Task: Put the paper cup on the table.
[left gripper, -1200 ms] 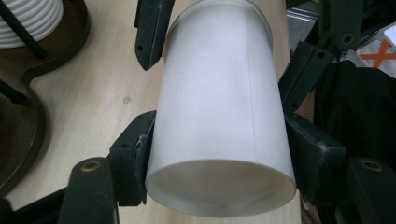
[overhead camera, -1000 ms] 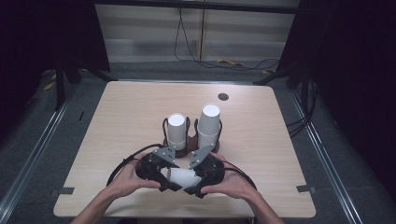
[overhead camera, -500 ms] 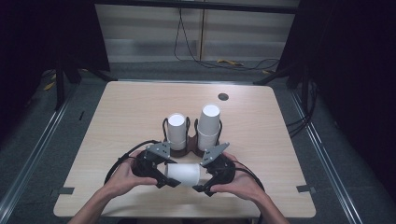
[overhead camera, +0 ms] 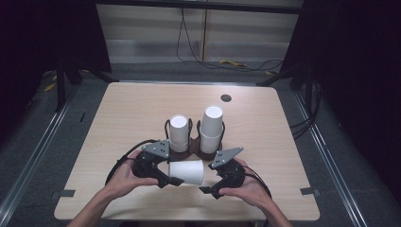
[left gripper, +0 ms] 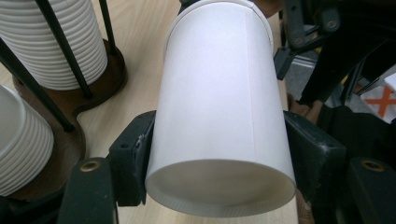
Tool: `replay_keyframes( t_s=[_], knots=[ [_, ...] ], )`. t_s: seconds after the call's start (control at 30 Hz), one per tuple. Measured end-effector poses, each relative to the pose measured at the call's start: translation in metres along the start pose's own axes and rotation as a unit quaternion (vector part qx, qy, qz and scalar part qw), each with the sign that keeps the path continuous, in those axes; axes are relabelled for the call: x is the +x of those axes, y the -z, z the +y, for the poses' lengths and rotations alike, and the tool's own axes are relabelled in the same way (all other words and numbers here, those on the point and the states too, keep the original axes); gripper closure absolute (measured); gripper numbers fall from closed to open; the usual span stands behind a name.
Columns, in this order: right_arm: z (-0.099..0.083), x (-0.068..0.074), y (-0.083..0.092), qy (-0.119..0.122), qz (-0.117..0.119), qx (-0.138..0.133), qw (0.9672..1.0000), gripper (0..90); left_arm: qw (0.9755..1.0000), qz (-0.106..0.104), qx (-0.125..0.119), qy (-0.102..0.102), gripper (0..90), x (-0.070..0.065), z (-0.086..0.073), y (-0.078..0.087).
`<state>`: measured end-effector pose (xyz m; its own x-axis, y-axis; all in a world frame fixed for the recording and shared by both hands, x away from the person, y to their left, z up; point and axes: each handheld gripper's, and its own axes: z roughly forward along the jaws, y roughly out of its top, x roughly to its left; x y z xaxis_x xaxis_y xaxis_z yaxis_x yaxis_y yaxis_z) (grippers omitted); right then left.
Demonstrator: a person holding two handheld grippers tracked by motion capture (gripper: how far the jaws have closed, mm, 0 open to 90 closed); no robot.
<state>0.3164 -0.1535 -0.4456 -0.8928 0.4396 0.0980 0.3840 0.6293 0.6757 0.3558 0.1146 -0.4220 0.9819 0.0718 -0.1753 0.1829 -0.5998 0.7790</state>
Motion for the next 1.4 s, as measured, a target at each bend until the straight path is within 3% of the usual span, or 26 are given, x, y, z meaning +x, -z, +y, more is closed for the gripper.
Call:
replay_keyframes(
  t_s=[0.37, 0.83, 0.9, 1.33, 1.4],
  knots=[
    [-0.007, 0.0, 0.0, -0.012, 0.007, -0.035, 0.9993, 14.2, 0.9989, 0.002, -0.046, 0.009, 32.3, 0.001, -0.008, 0.001],
    [-0.008, 0.002, 0.004, -0.013, 0.011, -0.08, 0.9966, 14.6, 0.9973, 0.004, -0.072, 0.014, 32.0, 0.002, -0.016, -0.001],
    [-0.008, 0.002, 0.005, -0.015, 0.007, -0.086, 0.9962, 14.6, 0.9962, 0.005, -0.085, 0.019, 31.9, 0.002, -0.017, -0.002],
    [-0.006, 0.004, 0.011, -0.013, 0.031, -0.147, 0.9886, 13.7, 0.9945, -0.009, -0.102, 0.021, 31.8, 0.0, -0.02, -0.007],
    [-0.006, 0.003, 0.014, -0.013, 0.035, -0.164, 0.9858, 13.6, 0.9947, -0.014, -0.1, 0.019, 31.8, 0.0, -0.02, -0.008]
  ],
)
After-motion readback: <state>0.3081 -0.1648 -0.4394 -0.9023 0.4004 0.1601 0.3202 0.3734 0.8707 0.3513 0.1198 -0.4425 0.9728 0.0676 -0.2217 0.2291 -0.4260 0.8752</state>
